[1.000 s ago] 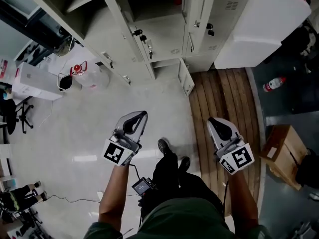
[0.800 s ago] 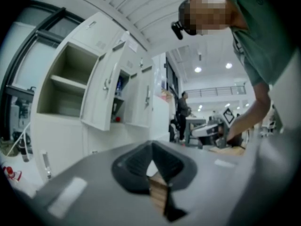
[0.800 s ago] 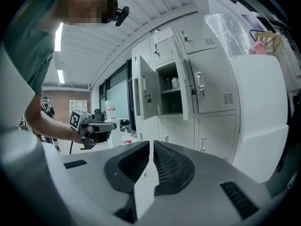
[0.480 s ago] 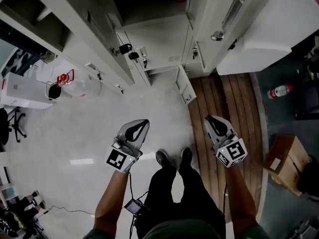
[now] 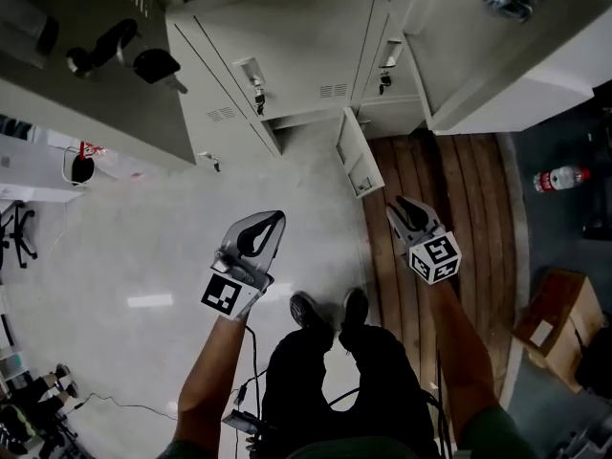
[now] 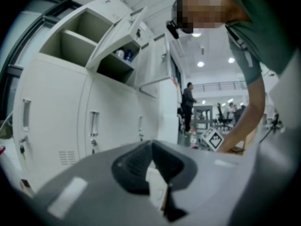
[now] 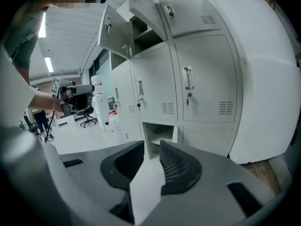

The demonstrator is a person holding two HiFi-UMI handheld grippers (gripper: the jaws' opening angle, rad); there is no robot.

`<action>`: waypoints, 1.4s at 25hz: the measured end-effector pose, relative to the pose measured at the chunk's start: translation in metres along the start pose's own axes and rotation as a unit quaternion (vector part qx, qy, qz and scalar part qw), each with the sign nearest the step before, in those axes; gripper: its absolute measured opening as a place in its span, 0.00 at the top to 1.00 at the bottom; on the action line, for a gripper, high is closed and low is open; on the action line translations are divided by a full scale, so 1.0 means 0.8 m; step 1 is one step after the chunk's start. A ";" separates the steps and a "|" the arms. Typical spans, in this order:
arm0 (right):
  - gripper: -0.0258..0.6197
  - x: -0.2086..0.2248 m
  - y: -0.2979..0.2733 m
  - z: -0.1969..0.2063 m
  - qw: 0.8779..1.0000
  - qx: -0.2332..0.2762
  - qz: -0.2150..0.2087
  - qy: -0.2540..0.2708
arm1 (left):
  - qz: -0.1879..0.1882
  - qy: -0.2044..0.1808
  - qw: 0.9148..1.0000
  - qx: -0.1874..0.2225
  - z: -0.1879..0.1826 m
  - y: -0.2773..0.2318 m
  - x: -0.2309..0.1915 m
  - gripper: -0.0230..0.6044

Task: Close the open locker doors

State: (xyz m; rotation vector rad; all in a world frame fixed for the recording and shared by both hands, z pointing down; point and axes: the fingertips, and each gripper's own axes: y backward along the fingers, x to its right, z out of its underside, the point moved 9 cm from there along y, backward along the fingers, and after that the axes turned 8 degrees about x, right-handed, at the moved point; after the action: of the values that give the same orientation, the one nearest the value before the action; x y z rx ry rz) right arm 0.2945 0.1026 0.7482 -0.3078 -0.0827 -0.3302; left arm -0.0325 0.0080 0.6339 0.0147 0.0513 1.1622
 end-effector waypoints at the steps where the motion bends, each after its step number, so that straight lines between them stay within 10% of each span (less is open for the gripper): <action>1: 0.84 0.011 -0.011 0.019 1.000 -0.007 0.002 0.000 | -0.001 -0.002 1.000 0.000 0.013 -0.005 -0.004 0.96; 14: 0.79 0.069 -0.094 0.117 0.998 -0.053 -0.040 0.002 | -0.030 -0.005 0.999 -0.012 0.101 -0.021 -0.037 0.96; 35: 0.80 -0.071 -0.296 0.083 0.988 -0.026 -0.153 0.024 | -0.104 -0.013 0.994 0.013 0.089 0.068 -0.098 0.96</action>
State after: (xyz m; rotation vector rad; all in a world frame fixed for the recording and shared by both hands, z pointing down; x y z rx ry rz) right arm 0.1607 -0.0726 0.8710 -0.3384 -0.0732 -0.6457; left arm -0.1098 -0.0416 0.7096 0.0467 0.0428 0.9531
